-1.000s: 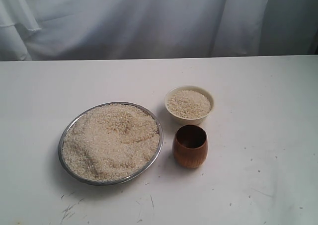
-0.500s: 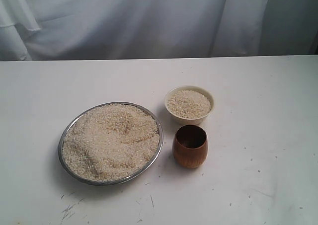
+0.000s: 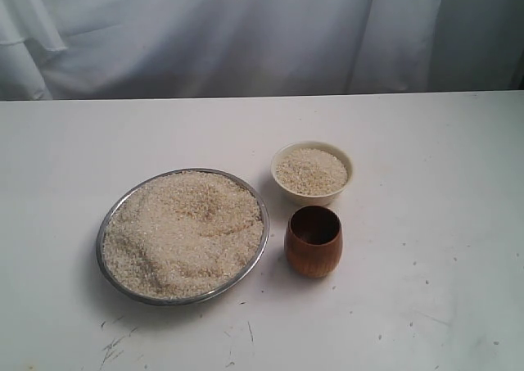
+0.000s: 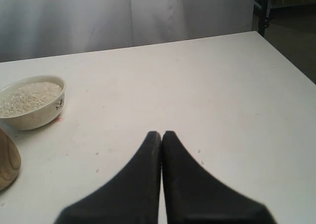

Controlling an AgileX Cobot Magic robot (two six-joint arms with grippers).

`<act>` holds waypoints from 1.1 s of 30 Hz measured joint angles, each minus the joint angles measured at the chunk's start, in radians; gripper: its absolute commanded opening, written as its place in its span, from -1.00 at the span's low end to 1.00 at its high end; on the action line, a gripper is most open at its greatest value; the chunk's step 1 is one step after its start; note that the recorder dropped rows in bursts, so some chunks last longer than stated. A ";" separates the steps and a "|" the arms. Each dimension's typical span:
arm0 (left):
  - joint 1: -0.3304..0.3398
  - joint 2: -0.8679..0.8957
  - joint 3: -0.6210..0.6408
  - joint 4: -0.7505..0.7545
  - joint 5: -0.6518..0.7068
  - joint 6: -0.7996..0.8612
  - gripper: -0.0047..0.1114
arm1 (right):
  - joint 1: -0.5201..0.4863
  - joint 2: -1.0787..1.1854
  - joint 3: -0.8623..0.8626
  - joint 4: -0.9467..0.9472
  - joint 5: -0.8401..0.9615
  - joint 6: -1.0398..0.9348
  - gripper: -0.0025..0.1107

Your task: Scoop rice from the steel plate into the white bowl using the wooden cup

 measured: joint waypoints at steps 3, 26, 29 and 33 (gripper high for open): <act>0.000 0.000 0.000 0.000 0.000 0.000 -0.92 | 0.004 0.000 0.000 0.000 0.002 -0.002 -0.96; 0.000 0.000 0.000 0.000 0.000 0.000 -0.92 | 0.019 0.000 0.000 0.000 0.004 -0.013 -0.96; 0.000 0.000 0.000 0.000 0.000 0.000 -0.92 | 0.019 0.000 0.000 0.000 0.004 -0.013 -0.96; 0.000 0.000 0.000 0.000 0.000 0.000 -0.92 | 0.019 0.000 0.000 0.000 0.004 -0.013 -0.96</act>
